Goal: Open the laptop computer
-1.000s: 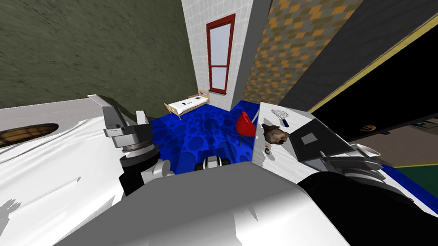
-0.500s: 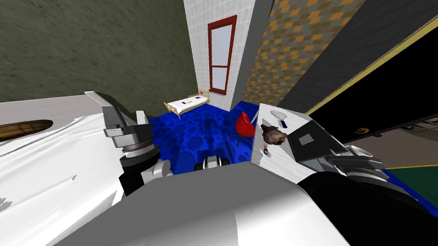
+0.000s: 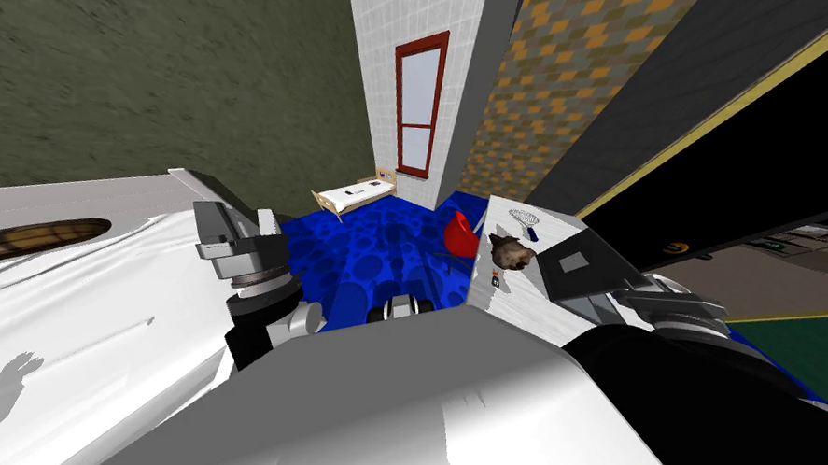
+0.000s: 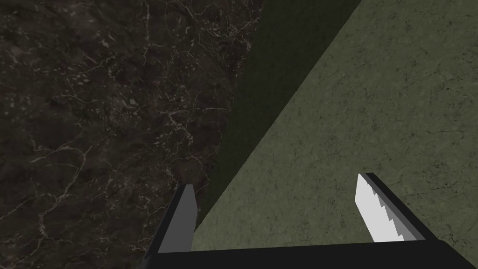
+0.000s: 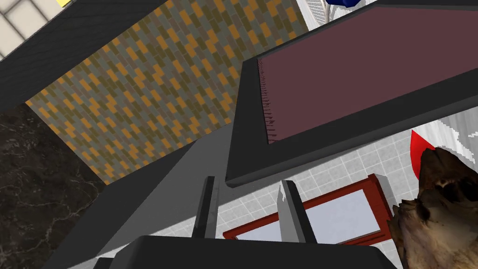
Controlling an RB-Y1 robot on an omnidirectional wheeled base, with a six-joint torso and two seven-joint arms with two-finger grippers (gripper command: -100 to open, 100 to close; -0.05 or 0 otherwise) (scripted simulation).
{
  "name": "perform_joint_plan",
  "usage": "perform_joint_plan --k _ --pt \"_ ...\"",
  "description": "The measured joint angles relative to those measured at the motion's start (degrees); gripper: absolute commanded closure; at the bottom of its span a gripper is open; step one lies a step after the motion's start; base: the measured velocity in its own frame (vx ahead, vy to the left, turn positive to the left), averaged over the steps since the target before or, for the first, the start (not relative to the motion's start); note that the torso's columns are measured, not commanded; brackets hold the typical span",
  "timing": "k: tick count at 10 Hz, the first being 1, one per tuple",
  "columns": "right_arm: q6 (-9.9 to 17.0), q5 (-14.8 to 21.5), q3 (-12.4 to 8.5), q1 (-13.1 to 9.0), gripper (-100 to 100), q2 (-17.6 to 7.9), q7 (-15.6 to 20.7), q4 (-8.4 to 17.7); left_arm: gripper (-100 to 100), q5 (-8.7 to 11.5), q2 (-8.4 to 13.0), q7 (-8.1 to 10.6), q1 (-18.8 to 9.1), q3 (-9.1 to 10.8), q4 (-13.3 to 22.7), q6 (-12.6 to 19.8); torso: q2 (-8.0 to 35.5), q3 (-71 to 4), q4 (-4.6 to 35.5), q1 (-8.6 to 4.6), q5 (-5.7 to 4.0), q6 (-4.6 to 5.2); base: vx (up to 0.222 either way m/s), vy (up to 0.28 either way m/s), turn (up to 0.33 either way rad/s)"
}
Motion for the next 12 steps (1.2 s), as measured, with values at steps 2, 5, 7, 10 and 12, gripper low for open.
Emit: perform_joint_plan --k 2,5,7,10,12 --pt "0.31 -1.82 0.63 -0.07 100 -1.3 -3.26 1.24 0 0.0 0.0 0.0 0.0 0.0 0.0 0.0 0.01 0.0 0.01 0.04 0.03 -0.01 -0.078 -0.04 0.008" --pt "0.64 -3.76 0.82 -0.45 100 -2.32 -6.44 2.29 0 0.0 0.0 0.0 0.0 0.0 0.0 0.0 -0.15 -0.16 -0.05 0.39 0.25 -0.27 -0.081 -0.056 0.009" --pt "0.62 -5.34 1.75 -1.75 100 -2.51 -9.31 3.62 0 0.0 0.0 0.0 0.0 0.0 0.0 0.0 -0.24 -0.17 -0.07 0.34 0.14 -0.27 -0.089 -0.063 0.019" --pt "0.36 -7.45 3.0 -3.57 100 -2.55 -12.91 5.97 0 0.0 0.0 0.0 0.0 0.0 0.0 0.0 -0.32 -0.18 -0.13 0.36 -0.01 -0.38 -0.09 -0.057 0.005" --pt "0.47 -8.92 4.1 -4.61 100 -2.96 -15.5 7.6 0 0.0 0.0 0.0 0.0 0.0 0.0 0.0 -0.43 -0.28 -0.15 0.31 0.04 -0.48 -0.071 -0.037 0.048"
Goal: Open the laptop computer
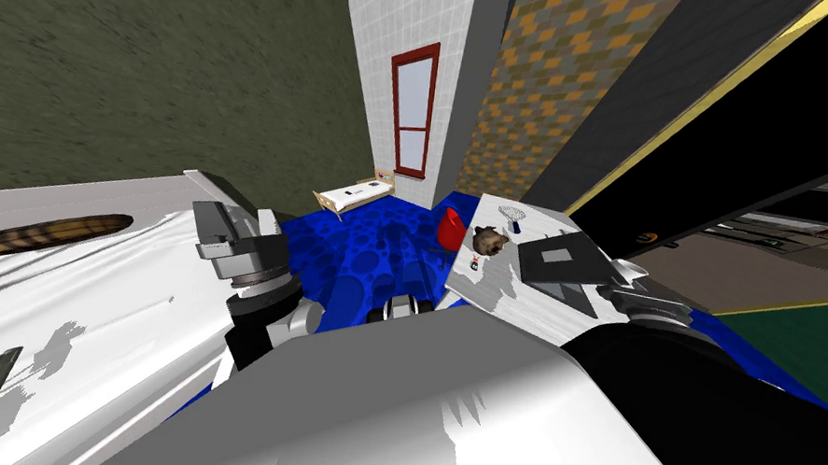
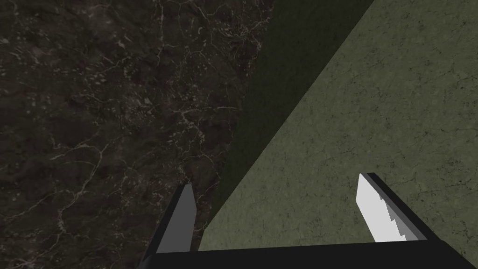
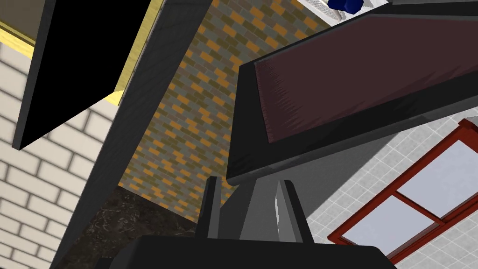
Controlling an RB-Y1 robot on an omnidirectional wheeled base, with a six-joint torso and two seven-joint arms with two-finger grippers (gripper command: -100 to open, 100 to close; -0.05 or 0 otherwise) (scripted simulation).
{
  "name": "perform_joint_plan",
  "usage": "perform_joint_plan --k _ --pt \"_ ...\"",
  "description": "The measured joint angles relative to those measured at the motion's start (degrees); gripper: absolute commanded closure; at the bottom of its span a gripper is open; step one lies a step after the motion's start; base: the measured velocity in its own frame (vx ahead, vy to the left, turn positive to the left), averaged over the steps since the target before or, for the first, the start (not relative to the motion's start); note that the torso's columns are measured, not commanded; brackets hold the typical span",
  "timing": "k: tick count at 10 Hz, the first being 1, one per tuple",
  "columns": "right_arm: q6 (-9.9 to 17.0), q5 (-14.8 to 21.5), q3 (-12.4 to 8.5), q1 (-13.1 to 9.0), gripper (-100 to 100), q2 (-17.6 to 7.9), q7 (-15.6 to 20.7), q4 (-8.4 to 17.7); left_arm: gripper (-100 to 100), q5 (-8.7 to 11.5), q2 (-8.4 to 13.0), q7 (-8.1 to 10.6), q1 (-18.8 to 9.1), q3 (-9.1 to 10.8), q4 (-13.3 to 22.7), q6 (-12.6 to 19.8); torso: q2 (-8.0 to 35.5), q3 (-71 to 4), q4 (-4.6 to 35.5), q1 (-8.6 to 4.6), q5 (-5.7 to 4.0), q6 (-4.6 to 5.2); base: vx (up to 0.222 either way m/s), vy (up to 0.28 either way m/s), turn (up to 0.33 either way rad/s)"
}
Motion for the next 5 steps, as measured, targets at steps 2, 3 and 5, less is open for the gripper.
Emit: perform_joint_plan --k 2,3,5 --pt "0.34 -0.86 0.08 -0.17 100 -0.07 -1.66 0.67 0 0.0 0.0 0.0 0.01 0.0 0.0 0.0 -0.29 -0.22 -0.04 0.34 0.23 -0.18 -0.025 -0.011 0.038" --pt "0.36 -1.44 0.18 -1.08 100 0.15 -2.42 1.64 0 0.0 0.0 0.0 0.0 0.0 0.0 0.0 -0.37 -0.25 -0.06 0.34 0.19 -0.42 -0.05 -0.029 0.105" --pt "0.31 -2.56 1.17 -3.12 100 0.79 -4.46 3.08 0 0.0 0.0 0.0 0.0 0.0 0.0 0.0 -0.43 -0.23 -0.07 0.15 -0.04 -0.61 -0.069 -0.026 0.092"
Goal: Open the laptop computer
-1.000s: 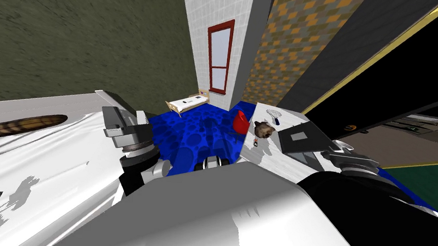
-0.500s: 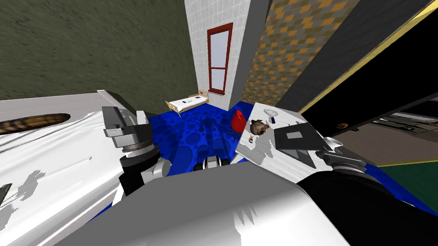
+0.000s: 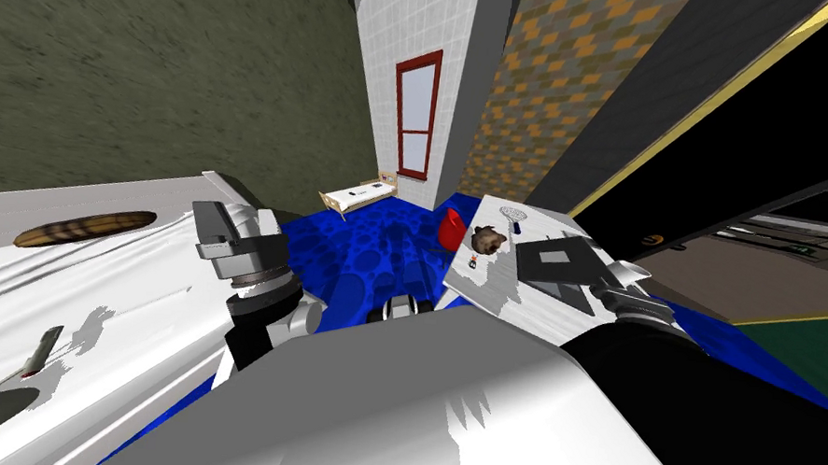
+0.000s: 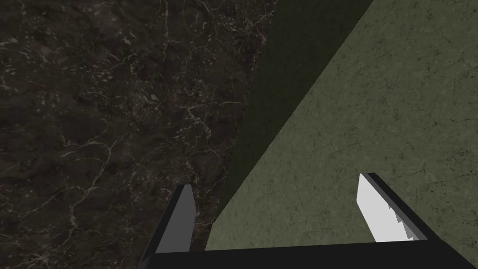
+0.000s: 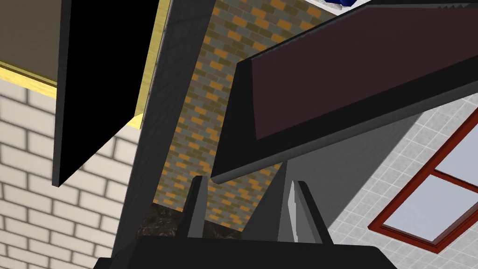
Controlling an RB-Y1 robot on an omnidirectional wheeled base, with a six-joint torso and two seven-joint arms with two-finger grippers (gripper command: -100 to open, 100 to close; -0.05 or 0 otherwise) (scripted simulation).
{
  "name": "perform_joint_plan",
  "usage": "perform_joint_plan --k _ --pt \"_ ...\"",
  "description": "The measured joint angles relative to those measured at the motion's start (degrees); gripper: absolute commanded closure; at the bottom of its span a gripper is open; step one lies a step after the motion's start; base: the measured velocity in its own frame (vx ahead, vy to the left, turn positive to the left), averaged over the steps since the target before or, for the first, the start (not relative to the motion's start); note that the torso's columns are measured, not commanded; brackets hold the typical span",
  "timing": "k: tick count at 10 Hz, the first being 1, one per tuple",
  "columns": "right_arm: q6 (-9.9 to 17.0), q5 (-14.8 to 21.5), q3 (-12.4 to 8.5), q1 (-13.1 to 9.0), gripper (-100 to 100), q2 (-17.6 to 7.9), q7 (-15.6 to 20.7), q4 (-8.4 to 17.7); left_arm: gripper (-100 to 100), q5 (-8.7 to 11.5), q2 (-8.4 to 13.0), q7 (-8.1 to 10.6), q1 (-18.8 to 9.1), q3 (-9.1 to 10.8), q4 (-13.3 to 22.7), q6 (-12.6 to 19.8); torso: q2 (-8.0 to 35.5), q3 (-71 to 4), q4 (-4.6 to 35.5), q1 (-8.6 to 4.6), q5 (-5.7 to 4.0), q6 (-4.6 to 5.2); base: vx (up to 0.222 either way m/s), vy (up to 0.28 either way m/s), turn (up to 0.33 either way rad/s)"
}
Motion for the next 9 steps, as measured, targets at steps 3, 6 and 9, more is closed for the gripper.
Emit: perform_joint_plan --k 3,6,9 --pt "-1.43 -0.79 0.82 -1.49 100 0.75 -1.34 1.8 0 0.0 0.0 0.0 0.01 0.0 0.0 0.0 0.08 0.04 0.03 0.09 0.06 0.26 -0.013 0.003 -0.011" --pt "-1.37 -1.23 1.66 -2.1 100 1.53 -2.14 1.94 0 0.0 0.0 0.0 0.01 0.0 0.0 0.0 0.2 0.03 0.08 0.12 0.31 0.22 -0.009 -0.008 0.029" --pt "-1.7 -1.23 2.3 -2.67 -100 1.61 -2.31 2.48 0 0.0 0.0 0.0 0.01 0.0 0.0 0.0 0.6 0.16 0.22 0.36 0.74 0.66 -0.009 0.003 0.033"
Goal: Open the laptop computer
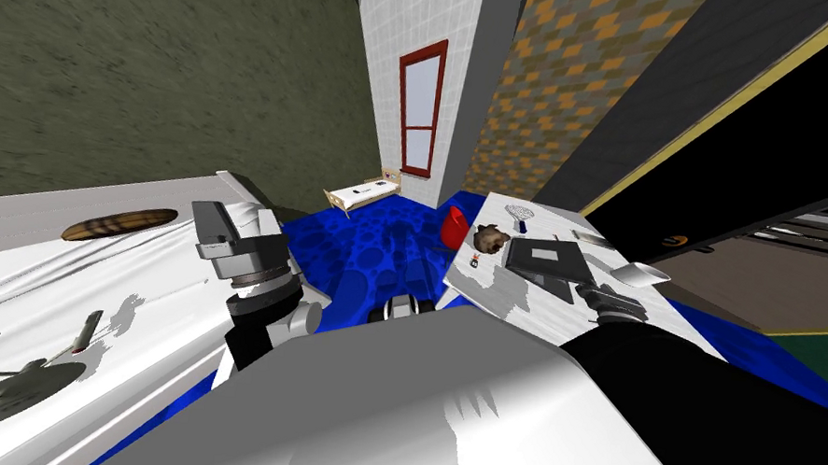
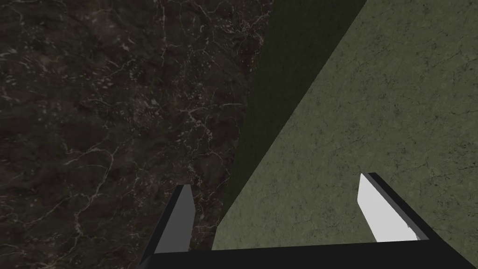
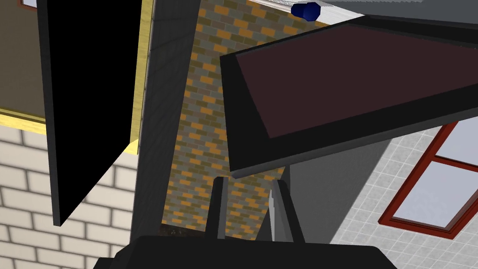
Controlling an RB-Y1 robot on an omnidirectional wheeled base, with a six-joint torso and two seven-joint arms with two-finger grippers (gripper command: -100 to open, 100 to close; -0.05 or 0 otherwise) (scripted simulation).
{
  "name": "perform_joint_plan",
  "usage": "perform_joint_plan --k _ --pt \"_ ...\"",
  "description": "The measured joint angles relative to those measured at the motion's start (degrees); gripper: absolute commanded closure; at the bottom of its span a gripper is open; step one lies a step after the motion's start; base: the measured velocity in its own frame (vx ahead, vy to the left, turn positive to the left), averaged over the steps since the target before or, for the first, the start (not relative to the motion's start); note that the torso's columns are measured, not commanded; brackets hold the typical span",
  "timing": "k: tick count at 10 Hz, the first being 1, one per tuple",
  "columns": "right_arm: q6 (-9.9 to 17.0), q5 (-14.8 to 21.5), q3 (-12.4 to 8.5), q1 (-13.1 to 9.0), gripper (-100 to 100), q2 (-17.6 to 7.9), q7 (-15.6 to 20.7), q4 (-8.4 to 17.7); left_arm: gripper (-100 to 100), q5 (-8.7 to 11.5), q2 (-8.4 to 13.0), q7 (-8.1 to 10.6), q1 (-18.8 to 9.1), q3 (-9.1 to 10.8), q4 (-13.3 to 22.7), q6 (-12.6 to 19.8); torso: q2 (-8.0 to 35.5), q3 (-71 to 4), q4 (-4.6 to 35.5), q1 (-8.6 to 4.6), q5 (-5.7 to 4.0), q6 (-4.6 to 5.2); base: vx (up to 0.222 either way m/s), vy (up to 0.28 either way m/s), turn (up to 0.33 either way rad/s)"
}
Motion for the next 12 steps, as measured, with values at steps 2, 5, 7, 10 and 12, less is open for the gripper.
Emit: perform_joint_plan --k 2,5,7,10,12 --pt "0.51 -0.99 -0.47 1.56 -100 -2.13 -1.49 0.1 0 0.0 0.0 0.0 0.0 0.0 0.0 0.0 0.18 0.08 0.05 0.22 0.15 0.21 -0.005 0.033 0.021" --pt "3.15 -2.68 -1.1 5.03 -100 -5.08 -4.24 -2.31 0 0.0 -0.01 0.0 0.0 -0.01 0.0 0.0 0.2 0.08 0.06 0.14 0.13 0.23 -0.003 0.046 0.029" --pt "4.83 -3.5 -1.43 6.78 0 -6.32 -5.79 -3.96 0 0.0 0.0 0.0 0.0 0.0 0.0 0.0 0.18 0.09 0.05 0.0 0.06 0.23 -0.002 0.012 0.001" --pt "4.8 -3.49 -1.43 6.77 0 -6.31 -5.77 -3.94 0 0.0 0.0 0.0 0.0 0.0 0.0 0.0 0.18 0.08 0.05 0.09 0.11 0.22 0.0 0.0 0.0" --pt "4.8 -3.49 -1.43 6.77 0 -6.31 -5.77 -3.94 0 0.0 0.0 0.0 0.0 0.0 0.0 0.0 0.18 0.08 0.05 0.13 0.12 0.22 0.0 0.0 0.0"
